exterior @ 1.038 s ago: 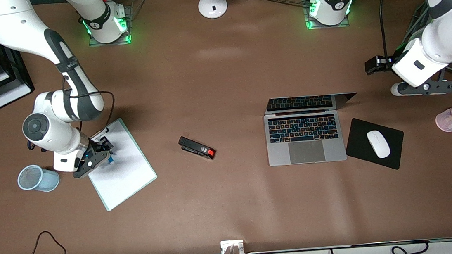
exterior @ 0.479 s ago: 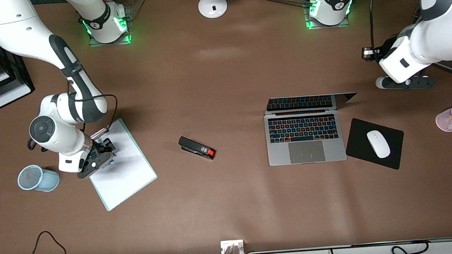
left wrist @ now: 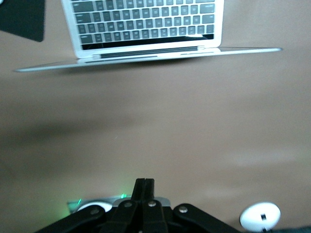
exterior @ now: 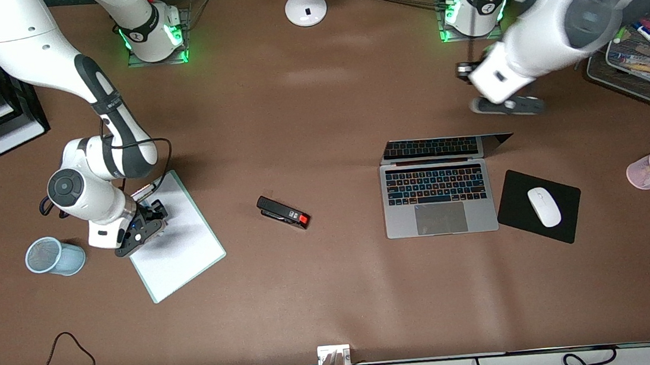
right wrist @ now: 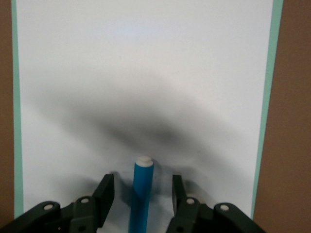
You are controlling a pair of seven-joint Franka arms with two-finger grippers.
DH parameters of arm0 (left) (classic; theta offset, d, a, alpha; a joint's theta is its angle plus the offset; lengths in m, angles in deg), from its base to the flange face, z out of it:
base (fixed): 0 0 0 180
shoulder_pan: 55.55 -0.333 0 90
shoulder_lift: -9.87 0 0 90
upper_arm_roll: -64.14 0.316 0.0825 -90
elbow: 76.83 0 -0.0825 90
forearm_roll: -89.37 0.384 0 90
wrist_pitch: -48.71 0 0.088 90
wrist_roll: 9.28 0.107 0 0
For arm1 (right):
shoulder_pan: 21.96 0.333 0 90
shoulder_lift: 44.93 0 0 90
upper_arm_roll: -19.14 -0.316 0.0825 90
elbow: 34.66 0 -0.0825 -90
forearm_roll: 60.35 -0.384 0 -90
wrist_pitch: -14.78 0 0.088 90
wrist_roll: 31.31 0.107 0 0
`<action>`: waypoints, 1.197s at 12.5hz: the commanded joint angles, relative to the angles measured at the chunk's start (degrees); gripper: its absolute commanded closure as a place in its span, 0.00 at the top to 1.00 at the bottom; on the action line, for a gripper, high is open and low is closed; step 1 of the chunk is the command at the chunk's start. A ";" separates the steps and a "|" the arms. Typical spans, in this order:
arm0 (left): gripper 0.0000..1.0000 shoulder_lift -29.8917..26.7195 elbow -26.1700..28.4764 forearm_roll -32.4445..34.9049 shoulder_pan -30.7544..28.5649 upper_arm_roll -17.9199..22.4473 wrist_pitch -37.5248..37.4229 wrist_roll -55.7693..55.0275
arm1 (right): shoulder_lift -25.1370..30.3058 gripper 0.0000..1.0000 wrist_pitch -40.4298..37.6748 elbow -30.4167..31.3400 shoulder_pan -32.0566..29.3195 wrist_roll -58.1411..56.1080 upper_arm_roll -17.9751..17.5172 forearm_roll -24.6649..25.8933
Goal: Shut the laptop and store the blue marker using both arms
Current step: 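Grasp the blue marker with the right gripper while the left gripper reaches the laptop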
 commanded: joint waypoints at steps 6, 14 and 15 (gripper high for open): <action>0.00 -2.51 18.92 -0.34 -1.12 -5.72 30.57 -1.56 | -1.84 0.48 1.89 -1.25 -0.30 -1.44 -0.66 -1.83; 0.00 2.94 18.57 5.81 -4.46 -5.46 47.20 -1.13 | -2.02 0.01 1.89 -1.61 -0.39 -1.35 -0.66 -1.92; 0.00 3.56 18.31 5.90 -4.63 -5.46 47.91 -1.04 | -1.76 0.00 1.89 -1.61 -0.30 -1.44 -0.66 -1.92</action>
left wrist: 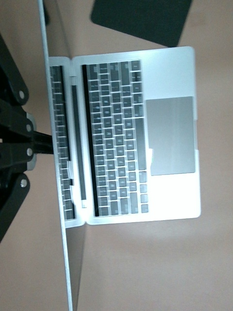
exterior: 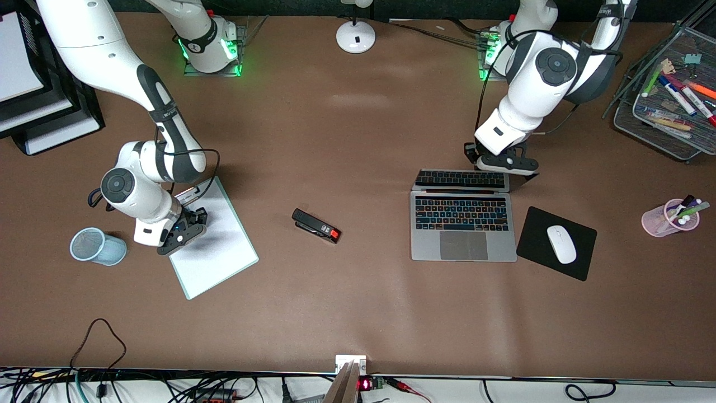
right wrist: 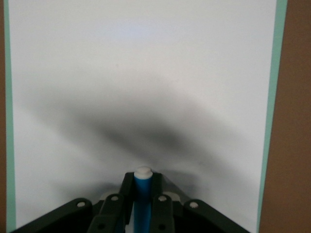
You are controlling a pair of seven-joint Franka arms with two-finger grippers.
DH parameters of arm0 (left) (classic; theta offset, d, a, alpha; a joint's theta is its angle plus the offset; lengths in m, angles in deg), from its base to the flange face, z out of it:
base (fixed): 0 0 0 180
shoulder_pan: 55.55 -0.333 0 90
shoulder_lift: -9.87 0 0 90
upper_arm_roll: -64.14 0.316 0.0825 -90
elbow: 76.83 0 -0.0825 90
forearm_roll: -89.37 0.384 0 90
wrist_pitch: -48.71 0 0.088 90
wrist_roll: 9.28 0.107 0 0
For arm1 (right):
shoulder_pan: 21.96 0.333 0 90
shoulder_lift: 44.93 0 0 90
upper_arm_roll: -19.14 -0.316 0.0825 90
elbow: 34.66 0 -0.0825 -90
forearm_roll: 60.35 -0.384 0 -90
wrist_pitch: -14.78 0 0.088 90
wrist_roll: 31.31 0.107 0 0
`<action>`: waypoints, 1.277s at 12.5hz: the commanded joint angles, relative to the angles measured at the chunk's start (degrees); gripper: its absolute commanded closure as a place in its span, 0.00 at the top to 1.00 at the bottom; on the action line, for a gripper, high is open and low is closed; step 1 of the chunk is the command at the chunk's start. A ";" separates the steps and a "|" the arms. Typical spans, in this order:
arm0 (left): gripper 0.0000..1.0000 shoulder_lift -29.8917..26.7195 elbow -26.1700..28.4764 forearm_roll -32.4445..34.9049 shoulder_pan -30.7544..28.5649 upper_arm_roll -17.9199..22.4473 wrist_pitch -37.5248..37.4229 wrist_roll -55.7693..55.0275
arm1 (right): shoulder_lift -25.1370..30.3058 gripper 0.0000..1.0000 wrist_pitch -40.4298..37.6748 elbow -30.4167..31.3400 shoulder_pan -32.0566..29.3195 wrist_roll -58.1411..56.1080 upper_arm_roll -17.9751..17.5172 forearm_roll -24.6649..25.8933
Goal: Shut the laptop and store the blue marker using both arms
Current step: 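Lift the marker with the right gripper while the left gripper pushes the lid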
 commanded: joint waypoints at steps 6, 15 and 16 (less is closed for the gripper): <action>0.00 5.38 -4.06 7.76 -2.86 -0.41 8.80 0.57 | 7.02 0.00 -6.54 -3.24 -0.38 -1.70 -0.43 -1.89; 0.00 15.31 -6.53 9.59 -2.87 0.38 19.87 0.74 | 15.37 0.00 -35.30 -17.85 -4.50 -10.29 0.19 -7.51; 0.00 16.97 -7.14 10.82 -2.86 0.47 21.80 0.74 | 16.42 0.00 -36.80 -17.85 -5.99 -14.32 0.28 -8.99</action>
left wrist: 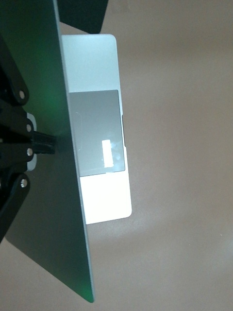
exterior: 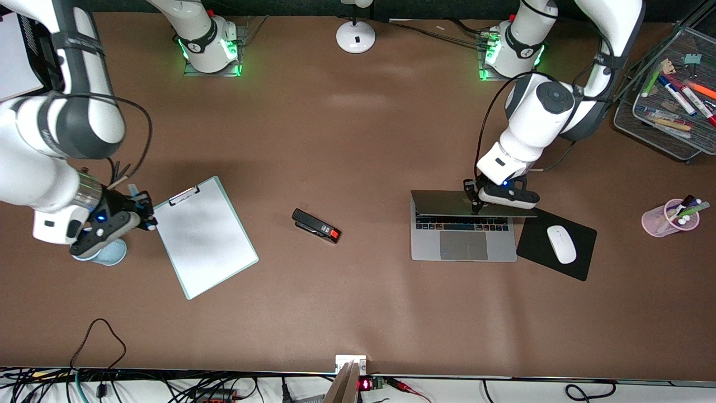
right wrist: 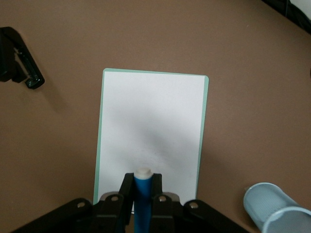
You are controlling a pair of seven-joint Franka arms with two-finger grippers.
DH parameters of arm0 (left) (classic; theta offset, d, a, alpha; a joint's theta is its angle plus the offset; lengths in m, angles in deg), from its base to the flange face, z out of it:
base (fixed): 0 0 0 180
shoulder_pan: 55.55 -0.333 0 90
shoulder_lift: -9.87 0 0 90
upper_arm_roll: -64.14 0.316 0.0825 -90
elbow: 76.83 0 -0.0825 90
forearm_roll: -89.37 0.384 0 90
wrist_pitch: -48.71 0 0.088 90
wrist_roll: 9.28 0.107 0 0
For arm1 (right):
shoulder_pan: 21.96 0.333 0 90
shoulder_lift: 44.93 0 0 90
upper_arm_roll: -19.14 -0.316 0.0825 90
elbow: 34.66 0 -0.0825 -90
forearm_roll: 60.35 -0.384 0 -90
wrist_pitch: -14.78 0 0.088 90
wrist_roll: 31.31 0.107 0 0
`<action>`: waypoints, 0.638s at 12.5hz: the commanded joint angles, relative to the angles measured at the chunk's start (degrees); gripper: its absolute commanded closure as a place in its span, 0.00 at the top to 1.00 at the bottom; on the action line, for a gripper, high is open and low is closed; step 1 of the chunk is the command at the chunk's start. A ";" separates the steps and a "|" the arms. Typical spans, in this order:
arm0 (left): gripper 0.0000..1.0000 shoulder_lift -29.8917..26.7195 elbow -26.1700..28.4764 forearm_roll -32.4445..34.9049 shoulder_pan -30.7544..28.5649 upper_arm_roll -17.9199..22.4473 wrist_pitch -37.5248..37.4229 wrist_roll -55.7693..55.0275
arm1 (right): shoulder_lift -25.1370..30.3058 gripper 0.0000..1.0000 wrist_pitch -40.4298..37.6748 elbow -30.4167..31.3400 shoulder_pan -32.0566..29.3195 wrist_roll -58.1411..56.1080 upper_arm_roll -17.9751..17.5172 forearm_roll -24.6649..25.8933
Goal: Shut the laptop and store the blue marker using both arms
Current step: 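Lift the marker with the right gripper while the left gripper pushes the lid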
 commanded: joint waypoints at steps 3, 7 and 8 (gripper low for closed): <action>0.00 7.68 -5.61 5.42 -0.47 1.38 3.41 0.57 | 4.24 0.00 -4.36 -1.40 -6.79 -23.08 0.08 -8.19; 0.00 14.36 -12.20 12.12 -0.38 3.23 3.50 0.48 | 3.63 0.00 -7.09 -4.57 -13.82 -46.83 -0.01 -20.15; 0.00 15.77 -13.52 12.12 -0.38 3.31 3.50 0.48 | 2.85 0.00 -6.74 -4.92 -15.58 -50.18 -0.01 -23.04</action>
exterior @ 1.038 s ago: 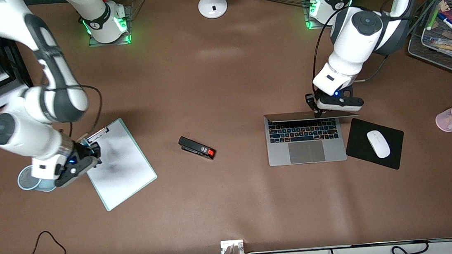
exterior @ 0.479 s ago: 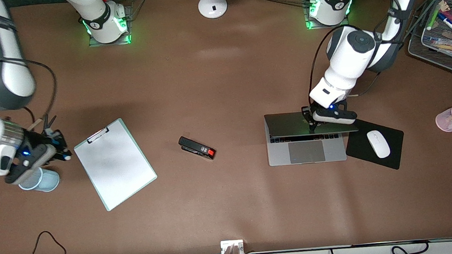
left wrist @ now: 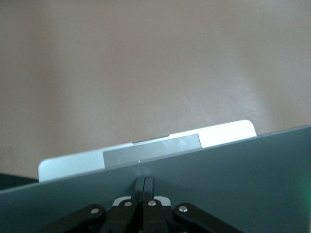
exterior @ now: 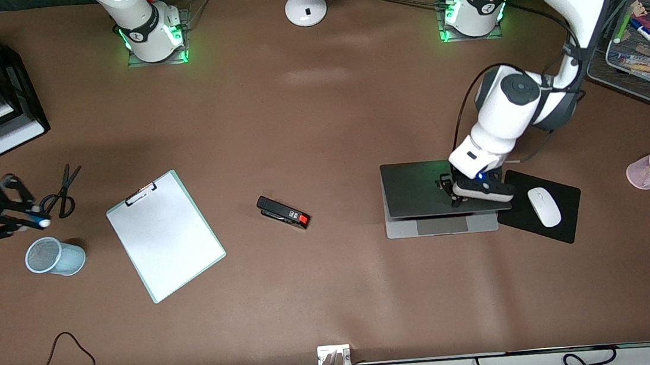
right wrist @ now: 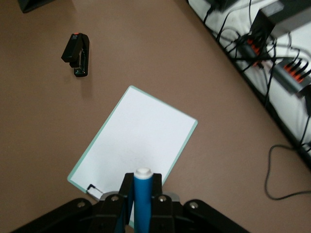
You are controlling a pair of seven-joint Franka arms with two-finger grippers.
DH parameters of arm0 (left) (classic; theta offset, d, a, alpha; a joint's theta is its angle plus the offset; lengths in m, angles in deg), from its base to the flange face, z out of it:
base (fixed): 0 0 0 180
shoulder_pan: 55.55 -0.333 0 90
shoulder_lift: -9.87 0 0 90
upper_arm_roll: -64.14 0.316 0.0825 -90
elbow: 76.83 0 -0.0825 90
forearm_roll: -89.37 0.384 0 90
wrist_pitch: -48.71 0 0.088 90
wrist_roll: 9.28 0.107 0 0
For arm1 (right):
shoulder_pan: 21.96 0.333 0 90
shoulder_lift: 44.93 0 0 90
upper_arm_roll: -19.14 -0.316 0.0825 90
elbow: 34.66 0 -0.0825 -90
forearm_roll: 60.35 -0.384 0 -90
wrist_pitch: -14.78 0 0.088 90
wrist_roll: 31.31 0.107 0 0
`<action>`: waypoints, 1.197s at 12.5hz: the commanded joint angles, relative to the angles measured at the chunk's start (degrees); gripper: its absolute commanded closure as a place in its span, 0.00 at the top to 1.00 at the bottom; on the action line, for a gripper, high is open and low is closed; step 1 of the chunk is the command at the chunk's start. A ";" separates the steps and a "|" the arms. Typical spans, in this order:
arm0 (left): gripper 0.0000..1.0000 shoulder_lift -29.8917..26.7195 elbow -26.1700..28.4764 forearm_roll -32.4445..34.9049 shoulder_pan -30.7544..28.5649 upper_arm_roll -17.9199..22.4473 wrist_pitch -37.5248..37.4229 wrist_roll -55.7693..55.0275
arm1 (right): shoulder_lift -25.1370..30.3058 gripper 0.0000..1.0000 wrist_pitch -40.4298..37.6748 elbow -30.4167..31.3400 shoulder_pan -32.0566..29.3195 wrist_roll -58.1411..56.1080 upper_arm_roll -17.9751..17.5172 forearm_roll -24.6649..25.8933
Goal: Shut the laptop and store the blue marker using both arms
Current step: 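Lift the marker with the right gripper while the left gripper pushes the lid, then lower the marker into the cup while the left gripper presses the lid down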
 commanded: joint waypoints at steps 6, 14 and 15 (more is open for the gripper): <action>0.00 9.53 -7.58 4.17 -0.03 0.52 0.30 0.34 | -10.12 0.00 -0.65 -1.91 -10.89 -30.86 -0.74 -23.67; 0.00 14.28 -8.46 4.26 -0.12 0.69 2.50 0.34 | -21.64 0.00 -1.35 -5.68 -14.67 -39.33 -0.83 -34.33; 0.00 14.29 -8.46 4.26 -0.12 0.78 2.50 0.34 | -22.96 0.00 -1.44 -5.68 -15.12 -39.68 -0.83 -34.42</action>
